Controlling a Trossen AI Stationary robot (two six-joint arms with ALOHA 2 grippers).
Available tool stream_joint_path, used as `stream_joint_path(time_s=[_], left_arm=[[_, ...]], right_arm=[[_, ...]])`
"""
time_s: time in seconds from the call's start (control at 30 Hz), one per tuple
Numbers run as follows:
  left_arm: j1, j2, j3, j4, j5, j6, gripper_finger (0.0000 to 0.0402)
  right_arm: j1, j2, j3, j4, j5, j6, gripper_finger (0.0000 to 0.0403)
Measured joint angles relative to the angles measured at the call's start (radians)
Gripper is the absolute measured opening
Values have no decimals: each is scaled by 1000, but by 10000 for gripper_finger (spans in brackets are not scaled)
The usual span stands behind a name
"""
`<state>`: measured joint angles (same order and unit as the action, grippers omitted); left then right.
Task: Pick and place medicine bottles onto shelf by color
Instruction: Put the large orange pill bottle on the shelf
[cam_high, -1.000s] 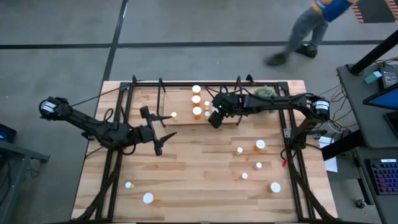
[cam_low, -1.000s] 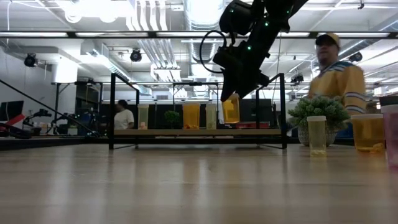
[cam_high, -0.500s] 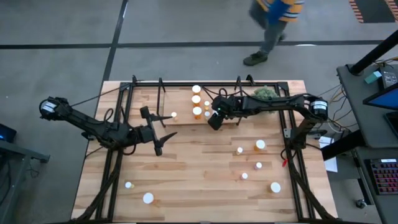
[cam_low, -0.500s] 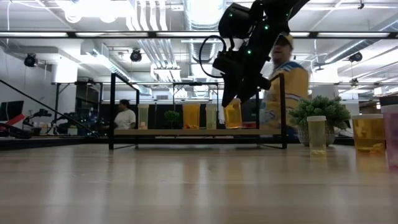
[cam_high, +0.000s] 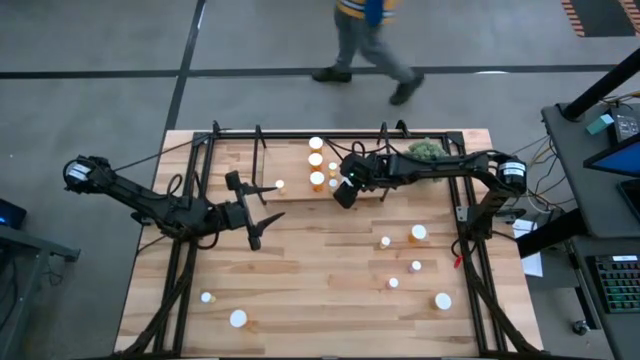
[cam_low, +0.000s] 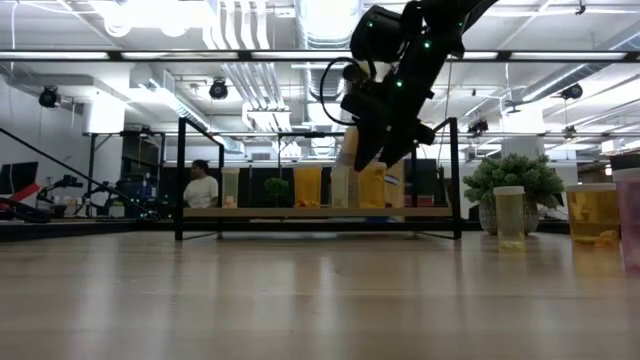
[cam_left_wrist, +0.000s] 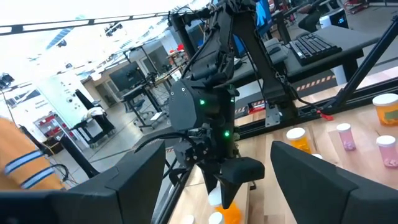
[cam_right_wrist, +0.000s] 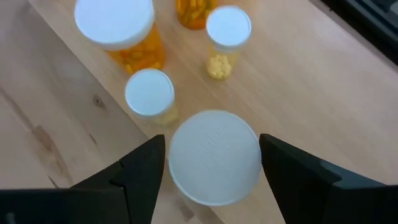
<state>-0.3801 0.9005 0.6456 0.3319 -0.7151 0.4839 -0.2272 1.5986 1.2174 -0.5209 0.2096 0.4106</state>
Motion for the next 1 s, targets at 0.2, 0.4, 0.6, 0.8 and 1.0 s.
stream_joint_path(time_s=[0.2, 0.4, 0.6, 0.8, 1.0], left_arm=[[0, 0, 0, 0, 0, -2, 274], [0, 0, 0, 0, 0, -2, 274], [0, 0, 0, 0, 0, -2, 274], [0, 0, 0, 0, 0, -1, 274], [0, 0, 0, 0, 0, -1, 274]], right_arm=[[0, -3, 67, -60, 0, -24, 239], [0, -5, 166, -173, 1, -57, 219], [0, -5, 173, -203, 1, -79, 141], [0, -1, 125, -193, 1, -67, 40], [0, 1, 98, -182, 1, -62, 10]])
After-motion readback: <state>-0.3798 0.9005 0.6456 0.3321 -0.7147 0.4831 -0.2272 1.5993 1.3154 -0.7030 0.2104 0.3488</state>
